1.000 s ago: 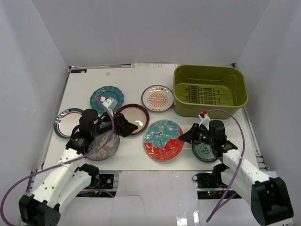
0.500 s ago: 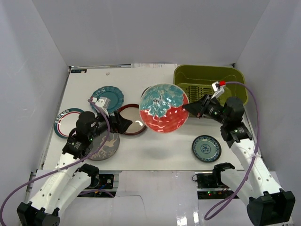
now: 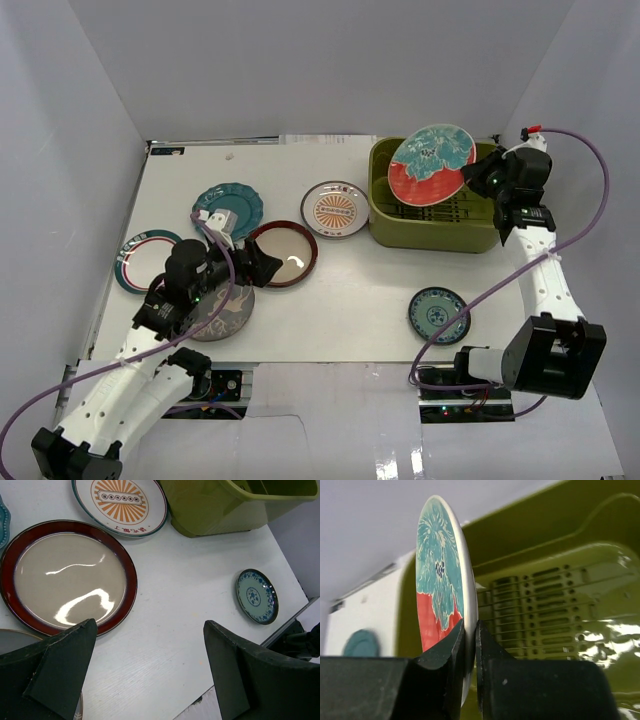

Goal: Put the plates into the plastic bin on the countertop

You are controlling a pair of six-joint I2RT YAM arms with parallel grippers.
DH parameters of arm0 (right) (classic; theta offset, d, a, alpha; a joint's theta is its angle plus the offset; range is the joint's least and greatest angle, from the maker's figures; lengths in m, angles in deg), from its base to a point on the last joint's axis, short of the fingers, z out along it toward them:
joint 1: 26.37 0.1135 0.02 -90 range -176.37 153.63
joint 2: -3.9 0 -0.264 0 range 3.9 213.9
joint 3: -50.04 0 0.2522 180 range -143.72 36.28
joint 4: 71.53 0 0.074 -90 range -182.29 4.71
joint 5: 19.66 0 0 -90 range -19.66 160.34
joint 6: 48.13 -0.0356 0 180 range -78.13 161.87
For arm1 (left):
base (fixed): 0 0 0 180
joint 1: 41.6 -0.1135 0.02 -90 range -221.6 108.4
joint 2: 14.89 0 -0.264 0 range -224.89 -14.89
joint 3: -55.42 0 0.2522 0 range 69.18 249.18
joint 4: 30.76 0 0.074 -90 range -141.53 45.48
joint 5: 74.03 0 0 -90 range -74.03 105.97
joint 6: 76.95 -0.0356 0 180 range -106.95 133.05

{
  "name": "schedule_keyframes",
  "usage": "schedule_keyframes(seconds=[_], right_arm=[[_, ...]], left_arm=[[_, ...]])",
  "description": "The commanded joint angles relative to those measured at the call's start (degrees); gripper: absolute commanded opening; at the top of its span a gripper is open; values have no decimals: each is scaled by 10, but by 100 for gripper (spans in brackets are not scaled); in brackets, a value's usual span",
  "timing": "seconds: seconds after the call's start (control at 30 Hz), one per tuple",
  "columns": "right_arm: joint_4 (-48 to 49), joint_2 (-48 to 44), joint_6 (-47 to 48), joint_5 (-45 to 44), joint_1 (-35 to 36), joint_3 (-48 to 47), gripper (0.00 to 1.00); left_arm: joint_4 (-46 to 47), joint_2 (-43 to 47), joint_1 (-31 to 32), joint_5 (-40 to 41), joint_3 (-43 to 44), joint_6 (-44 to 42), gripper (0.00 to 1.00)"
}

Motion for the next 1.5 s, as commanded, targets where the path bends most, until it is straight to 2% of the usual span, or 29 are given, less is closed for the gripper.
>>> schedule_keyframes(seconds=[0.0,0.4,0.43,0.47,0.5,0.57,0.6,0.67,0.7,0.83,0.9,1.0,1.1,1.2,1.23,1.27,1.3,1.33,1.37,1.47], right_arm=[[51,29,18,-35,-9,-47,8],[36,146,36,-52,-12,-36,8],[36,149,43,-60,-12,-32,11],[15,155,47,-66,-12,-32,14],[9,157,48,-71,-12,-30,26],[-2,158,57,-84,-12,-24,41],[-6,157,57,-90,-12,-21,54],[-13,153,65,-121,-12,-17,67],[-15,152,69,-126,-12,-17,77],[-36,156,86,-125,-12,-36,81],[-38,147,89,-123,-12,-43,90],[-45,119,96,-112,-5,-59,97],[-45,64,100,-93,31,-61,98],[-33,1,99,-93,136,-31,97],[-20,-35,77,-93,201,22,94],[28,-53,60,-93,232,57,92],[64,-68,38,-94,300,94,83],[93,-85,-11,-105,336,164,78],[149,-87,-32,-110,369,191,74],[230,-41,-98,-141,503,244,60]], left_arm=[[-6,0,11,8,21,3,98],[-7,-23,18,1,23,2,98],[-8,-25,18,0,23,2,98],[-8,-28,18,-2,23,2,98],[-7,-30,18,-3,24,2,98],[-8,-32,18,-4,24,2,98],[-7,-33,18,-4,25,2,98],[-8,-35,19,-5,25,2,98],[-8,-37,18,-5,25,2,98],[-8,-40,19,-7,26,2,98],[-9,-43,18,-7,26,2,98],[-9,-46,18,-5,27,1,98],[-10,-46,16,0,29,2,98],[-9,-43,12,8,32,2,98],[-9,-40,9,21,33,4,98],[-9,-37,8,28,33,5,98],[-8,-25,8,38,35,9,98],[-8,-19,8,63,34,11,98],[-8,-13,8,74,36,15,98],[-10,13,8,118,52,16,98]])
